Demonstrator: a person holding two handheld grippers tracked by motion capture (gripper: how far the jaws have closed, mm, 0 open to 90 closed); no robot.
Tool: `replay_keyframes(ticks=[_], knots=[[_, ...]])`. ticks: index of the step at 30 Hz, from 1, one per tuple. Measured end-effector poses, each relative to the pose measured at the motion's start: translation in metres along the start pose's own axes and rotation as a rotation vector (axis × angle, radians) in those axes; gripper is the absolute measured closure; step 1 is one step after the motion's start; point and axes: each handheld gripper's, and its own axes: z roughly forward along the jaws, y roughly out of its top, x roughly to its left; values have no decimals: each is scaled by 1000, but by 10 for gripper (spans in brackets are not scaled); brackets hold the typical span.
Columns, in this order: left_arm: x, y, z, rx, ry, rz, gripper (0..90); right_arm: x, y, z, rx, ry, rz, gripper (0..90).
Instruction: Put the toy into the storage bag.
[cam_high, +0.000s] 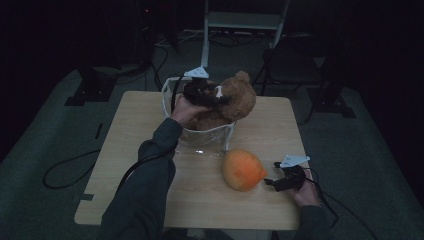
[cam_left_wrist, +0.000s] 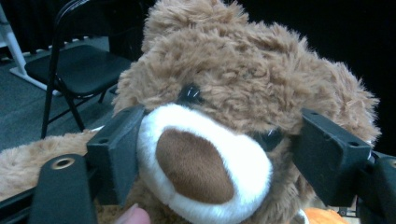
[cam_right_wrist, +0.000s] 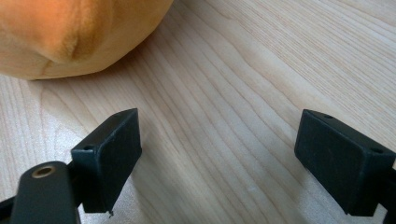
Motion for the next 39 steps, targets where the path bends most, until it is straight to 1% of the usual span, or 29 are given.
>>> replay_keyframes(ticks=[3, 6, 8, 10, 12, 13, 17, 21, 22, 24, 28, 33, 36, 39], knots=[[0, 1, -1, -23, -12, -1, 208, 0, 0, 0, 0, 0, 0, 139], [-1, 1, -1, -25, -15, 3, 208, 0, 0, 0, 0, 0, 0, 139], [-1, 1, -1, -37, -21, 1, 209, 0, 0, 0, 0, 0, 0, 139], [-2, 1, 0, -30, -23, 2, 211, 0, 0, 0, 0, 0, 0, 139], [-2, 1, 2, -1, -18, 9, 229, 0, 0, 0, 0, 0, 0, 139], [-2, 1, 3, 6, -17, 10, 232, 0, 0, 0, 0, 0, 0, 139], [-2, 1, 2, -5, -13, 2, 232, 0, 0, 0, 0, 0, 0, 139], [-2, 1, 2, -11, -6, 5, 235, 0, 0, 0, 0, 0, 0, 139], [-2, 1, 1, -22, 5, 9, 235, 0, 0, 0, 0, 0, 0, 139], [-3, 1, 1, -32, 10, 10, 245, 0, 0, 0, 0, 0, 0, 139], [-4, 0, 1, -32, 21, 22, 257, 0, 0, 0, 0, 0, 0, 139], [-5, 0, 1, -32, 24, 28, 271, 0, 0, 0, 0, 0, 0, 139], [-4, 0, 1, -35, 23, 24, 272, 0, 0, 0, 0, 0, 0, 139], [-5, 0, 0, -46, 18, 34, 278, 0, 0, 0, 0, 0, 0, 139]])
